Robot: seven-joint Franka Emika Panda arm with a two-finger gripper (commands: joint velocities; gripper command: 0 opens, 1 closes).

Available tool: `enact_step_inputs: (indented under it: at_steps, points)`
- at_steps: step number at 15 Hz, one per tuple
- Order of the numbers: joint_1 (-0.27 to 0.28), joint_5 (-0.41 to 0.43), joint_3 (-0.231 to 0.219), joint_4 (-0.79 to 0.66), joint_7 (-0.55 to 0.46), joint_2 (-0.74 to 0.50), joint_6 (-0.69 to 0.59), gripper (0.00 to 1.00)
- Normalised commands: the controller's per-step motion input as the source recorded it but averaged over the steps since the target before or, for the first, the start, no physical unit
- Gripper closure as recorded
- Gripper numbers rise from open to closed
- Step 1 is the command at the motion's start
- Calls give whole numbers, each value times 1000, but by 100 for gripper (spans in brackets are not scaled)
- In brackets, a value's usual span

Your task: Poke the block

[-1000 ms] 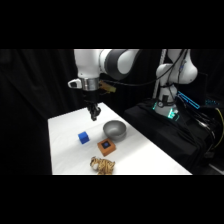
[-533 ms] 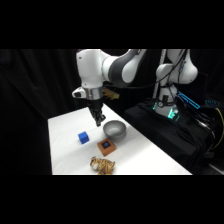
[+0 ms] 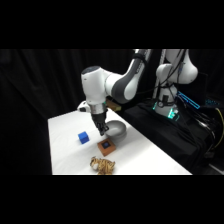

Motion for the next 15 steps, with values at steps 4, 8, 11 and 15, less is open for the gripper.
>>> enact_step_inputs:
  at_steps: [4, 8, 11, 15]
  points:
    - [19, 42, 35, 27, -9, 172, 223, 100]
    - [32, 26, 26, 80, 0, 187, 166, 100]
    - [21, 34, 30, 108, -14, 157, 107, 100]
    - [19, 27, 15, 58, -10, 39, 36, 100]
